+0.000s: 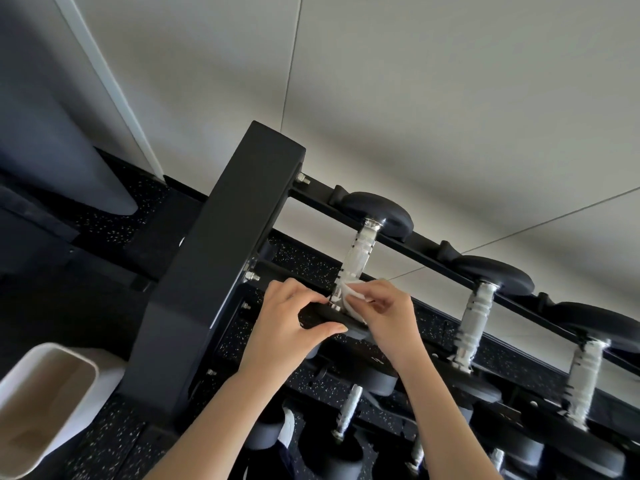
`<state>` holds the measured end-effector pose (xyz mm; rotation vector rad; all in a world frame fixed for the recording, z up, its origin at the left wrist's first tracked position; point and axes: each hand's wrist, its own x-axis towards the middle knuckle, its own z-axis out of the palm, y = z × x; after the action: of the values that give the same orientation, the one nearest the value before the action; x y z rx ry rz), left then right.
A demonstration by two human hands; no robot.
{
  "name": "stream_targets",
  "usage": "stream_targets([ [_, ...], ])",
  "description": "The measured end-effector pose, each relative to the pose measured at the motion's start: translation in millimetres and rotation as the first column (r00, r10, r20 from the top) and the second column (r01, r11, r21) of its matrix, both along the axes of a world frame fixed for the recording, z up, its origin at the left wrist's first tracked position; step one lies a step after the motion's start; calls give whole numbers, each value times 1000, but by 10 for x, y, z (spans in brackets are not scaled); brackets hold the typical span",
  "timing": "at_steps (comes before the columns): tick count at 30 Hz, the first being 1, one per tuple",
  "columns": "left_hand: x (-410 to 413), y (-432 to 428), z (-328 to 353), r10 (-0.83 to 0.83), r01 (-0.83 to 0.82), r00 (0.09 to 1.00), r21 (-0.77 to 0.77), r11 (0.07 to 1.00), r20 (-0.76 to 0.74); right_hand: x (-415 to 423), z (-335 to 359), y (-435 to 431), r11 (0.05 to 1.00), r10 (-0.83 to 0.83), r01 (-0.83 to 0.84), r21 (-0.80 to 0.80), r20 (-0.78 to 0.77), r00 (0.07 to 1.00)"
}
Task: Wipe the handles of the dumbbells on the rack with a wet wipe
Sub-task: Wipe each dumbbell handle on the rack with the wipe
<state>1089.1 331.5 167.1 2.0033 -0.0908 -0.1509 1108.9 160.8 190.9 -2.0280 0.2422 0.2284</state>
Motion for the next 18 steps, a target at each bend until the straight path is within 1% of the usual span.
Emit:
stream_targets([
  [2,5,43,-3,-6,6,1000,-21,1000,-1,66,26,52,985,114,-109,-134,32,993],
  [4,12,86,2,-18,18,1000,-21,1000,2,129,35,95,937,219,-203,-283,27,975],
  [6,26,110,3,-19,19,1000,2,1000,12,188,57,126,850,323,-305,-430,-34,946],
  [8,36,123,4,-8,8,1000,18,1000,-6,231,96,173,730,402,-416,-542,-152,903],
  [10,37,113,-4,1,0,1000,19,1000,-30,261,142,213,646,418,-485,-589,-259,871],
  [12,28,114,-9,17,-16,999,14,1000,-39,281,164,243,611,431,-531,-587,-316,845],
  [14,25,119,-15,23,-22,999,9,1000,-48,296,173,268,597,439,-555,-579,-343,830],
  [16,34,119,-23,23,-23,998,-6,1000,-66,306,162,281,571,427,-546,-613,-346,835],
  [18,46,125,-33,23,-25,996,-23,999,-85,313,168,309,499,412,-519,-694,-336,847],
])
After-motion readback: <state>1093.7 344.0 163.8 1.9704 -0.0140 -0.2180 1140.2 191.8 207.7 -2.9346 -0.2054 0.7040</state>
